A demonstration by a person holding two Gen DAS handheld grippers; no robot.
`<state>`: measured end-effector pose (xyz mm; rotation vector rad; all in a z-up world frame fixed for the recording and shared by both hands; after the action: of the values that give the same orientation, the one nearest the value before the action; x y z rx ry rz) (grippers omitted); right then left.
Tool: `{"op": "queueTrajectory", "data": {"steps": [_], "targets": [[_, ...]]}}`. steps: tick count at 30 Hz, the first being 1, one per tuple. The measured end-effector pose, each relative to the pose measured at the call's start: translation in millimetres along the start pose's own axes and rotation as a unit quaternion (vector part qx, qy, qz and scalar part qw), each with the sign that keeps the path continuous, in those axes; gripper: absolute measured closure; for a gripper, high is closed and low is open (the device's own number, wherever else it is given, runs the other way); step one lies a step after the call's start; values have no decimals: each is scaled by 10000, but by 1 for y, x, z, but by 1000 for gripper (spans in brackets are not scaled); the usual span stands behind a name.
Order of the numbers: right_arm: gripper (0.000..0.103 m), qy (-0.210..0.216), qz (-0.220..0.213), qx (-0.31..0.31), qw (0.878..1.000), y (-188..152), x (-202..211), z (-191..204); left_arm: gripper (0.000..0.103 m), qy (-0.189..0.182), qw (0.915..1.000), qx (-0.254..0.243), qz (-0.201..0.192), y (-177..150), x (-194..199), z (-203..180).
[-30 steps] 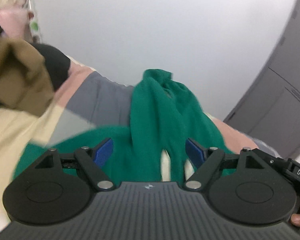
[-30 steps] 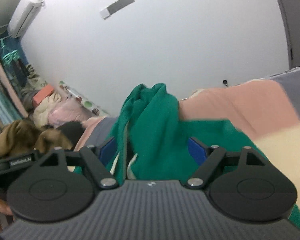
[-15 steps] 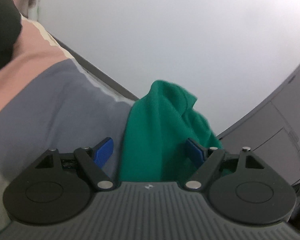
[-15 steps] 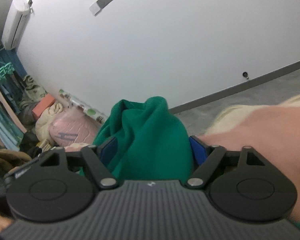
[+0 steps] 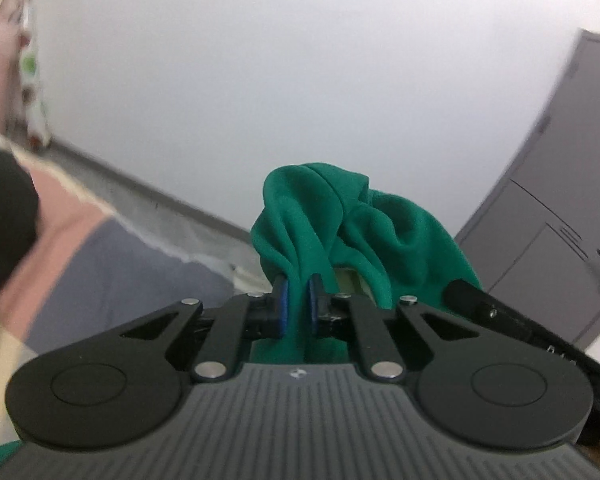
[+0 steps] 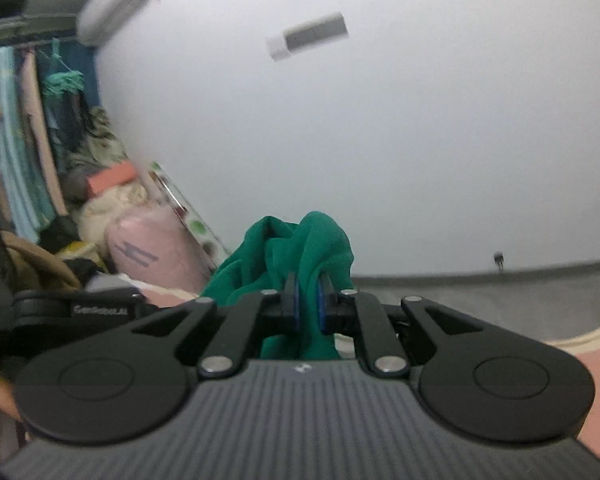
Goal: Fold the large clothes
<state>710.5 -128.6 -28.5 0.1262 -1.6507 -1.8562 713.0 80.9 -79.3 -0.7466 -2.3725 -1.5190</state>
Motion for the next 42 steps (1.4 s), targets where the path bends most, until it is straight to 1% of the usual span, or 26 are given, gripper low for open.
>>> {"op": "queueTrajectory", "data": {"steps": [1, 3, 6, 8, 11, 13, 16, 20, 23, 25, 27, 29, 30, 31, 33, 34, 36, 40, 42], "targets": [[92, 20, -79, 52, 10000, 4, 13, 4, 92, 6, 9999, -155, -42, 0, 18, -8], [92, 26, -169, 198, 9997, 8, 40, 18, 92, 25, 9995, -309, -75, -4, 52, -19], [92, 113, -266, 249, 9993, 2, 90, 40, 92, 118, 9983, -567, -77, -19, 103, -34], [92, 122, -291, 365, 9988, -8, 124, 55, 92, 143, 9981, -602, -75, -36, 134, -43], [92, 116, -347, 552, 9978, -27, 168, 81, 92, 66, 9971, -756, -108, -72, 182, -53], [92, 114, -341, 523, 9980, -46, 196, 94, 91, 80, 9965, -830, -61, -102, 207, -53], [92, 91, -211, 492, 9985, -81, 230, 111, 91, 203, 9969, -749, 136, -152, 234, -47], [92, -5, 107, 337, 9994, -134, 260, 125, 91, 116, 9982, -544, 240, -211, 264, -43], [92, -93, 347, 230, 9991, -168, 277, 133, 91, 189, 9978, -506, 377, -249, 278, -42], [92, -135, 442, 107, 9989, -183, 284, 132, 89, 245, 9974, -486, 468, -257, 282, -40], [90, -175, 521, -6, 9985, -191, 286, 131, 76, 289, 9960, -614, 584, -264, 287, -44], [89, -176, 520, -77, 9985, -191, 290, 132, 44, 269, 9947, -748, 652, -268, 289, -44], [88, -156, 502, -114, 9985, -192, 294, 134, 40, 279, 9944, -804, 623, -269, 298, -45], [82, -135, 486, -157, 9986, -191, 296, 134, 39, 292, 9944, -845, 563, -268, 302, -44], [63, -86, 400, -287, 9988, -190, 300, 134, 39, 330, 9939, -921, 516, -271, 316, -47], [45, -30, 355, -354, 9987, -192, 304, 132, 37, 305, 9940, -941, 471, -273, 323, -48], [28, 70, 223, -528, 9983, -192, 308, 131, 37, 332, 9938, -944, 476, -279, 342, -55], [27, 154, 223, -749, 9968, -185, 305, 129, 37, 400, 9942, -910, 418, -289, 353, -48], [23, 203, 168, -810, 9964, -175, 298, 131, 37, 491, 9935, -898, 497, -290, 350, -43]]}}
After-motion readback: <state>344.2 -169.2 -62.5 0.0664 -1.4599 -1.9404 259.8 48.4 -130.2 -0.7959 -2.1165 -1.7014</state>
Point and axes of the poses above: each gripper's, at about its wrist camera, not at the fingertips, and x roughly against the way its jaws point, z to its left, y to its top, the point moved 10 cm from there along -x, roughly the way its jaws point, and after that the axes turned 5 degrees about z, right-handed, at the moved point
